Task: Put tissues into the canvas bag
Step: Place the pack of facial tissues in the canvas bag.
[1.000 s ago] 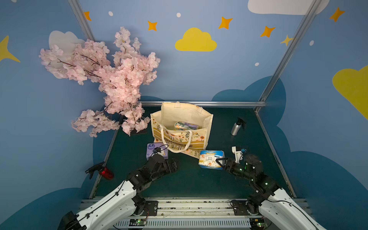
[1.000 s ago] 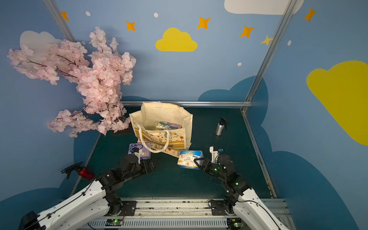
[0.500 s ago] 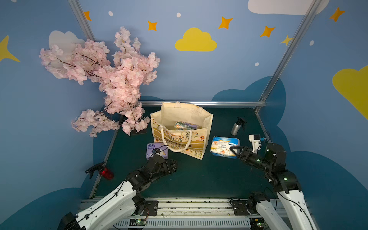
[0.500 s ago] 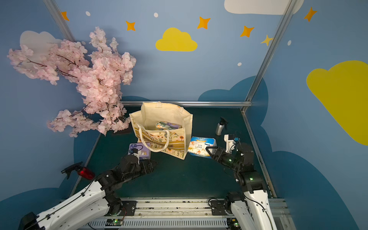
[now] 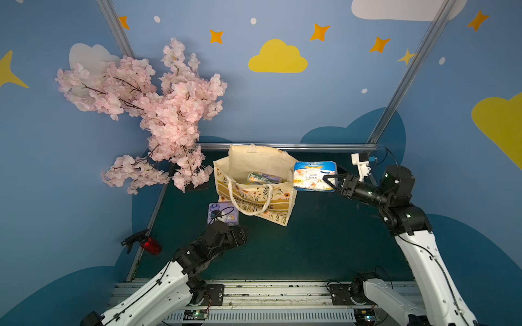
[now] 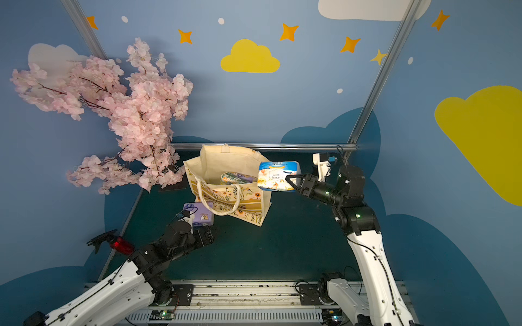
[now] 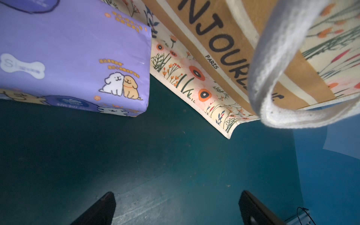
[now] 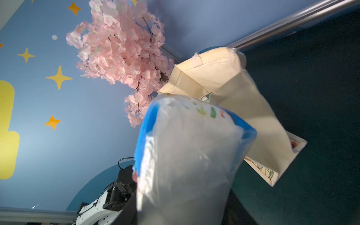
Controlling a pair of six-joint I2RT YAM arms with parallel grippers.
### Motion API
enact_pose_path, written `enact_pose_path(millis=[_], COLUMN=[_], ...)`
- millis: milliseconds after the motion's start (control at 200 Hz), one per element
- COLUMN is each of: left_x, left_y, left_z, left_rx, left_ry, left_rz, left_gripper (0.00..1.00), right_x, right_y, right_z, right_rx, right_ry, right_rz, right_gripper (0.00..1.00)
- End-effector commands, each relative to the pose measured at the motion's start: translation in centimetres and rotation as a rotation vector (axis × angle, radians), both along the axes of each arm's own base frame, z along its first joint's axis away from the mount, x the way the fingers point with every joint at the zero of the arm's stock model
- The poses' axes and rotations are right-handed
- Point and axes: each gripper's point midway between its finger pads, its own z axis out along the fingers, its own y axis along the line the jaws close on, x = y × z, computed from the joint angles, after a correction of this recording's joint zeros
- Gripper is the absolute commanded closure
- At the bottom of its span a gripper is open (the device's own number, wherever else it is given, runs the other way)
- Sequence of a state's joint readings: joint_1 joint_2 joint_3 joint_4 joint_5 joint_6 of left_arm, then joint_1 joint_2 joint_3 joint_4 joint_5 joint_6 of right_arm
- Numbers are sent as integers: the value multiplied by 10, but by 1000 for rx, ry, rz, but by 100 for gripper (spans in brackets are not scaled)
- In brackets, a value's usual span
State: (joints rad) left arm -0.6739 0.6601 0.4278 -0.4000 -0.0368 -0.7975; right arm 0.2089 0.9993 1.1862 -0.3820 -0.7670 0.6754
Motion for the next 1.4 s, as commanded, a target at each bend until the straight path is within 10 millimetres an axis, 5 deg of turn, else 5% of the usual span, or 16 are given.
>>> enact_pose_path(millis=[0, 280, 626, 896, 1111, 1397], left_x=[2, 1, 3, 4, 3, 6], left_y=[7, 19, 34, 46, 51, 64], left_z=[3, -1, -5, -7, -10, -1], left_rx=[26, 49, 60, 84, 83, 98], left_ry=[-6, 23, 52, 65, 79, 64], left_rz=[18, 71, 152, 199, 213, 267], left_gripper=[0, 0, 1, 1, 1, 0], right_x=[9, 57, 129, 155, 145, 127], right_y=[18, 107, 208, 237, 256, 264], right_z=[40, 57, -5, -44, -87, -105], right_rx=[2, -90, -281, -323, -405, -468], right_ry=[-171, -247, -174, -142, -92, -71], right_rz=[45, 223, 313, 316, 364, 389], right_gripper=[54, 54, 54, 54, 52, 47])
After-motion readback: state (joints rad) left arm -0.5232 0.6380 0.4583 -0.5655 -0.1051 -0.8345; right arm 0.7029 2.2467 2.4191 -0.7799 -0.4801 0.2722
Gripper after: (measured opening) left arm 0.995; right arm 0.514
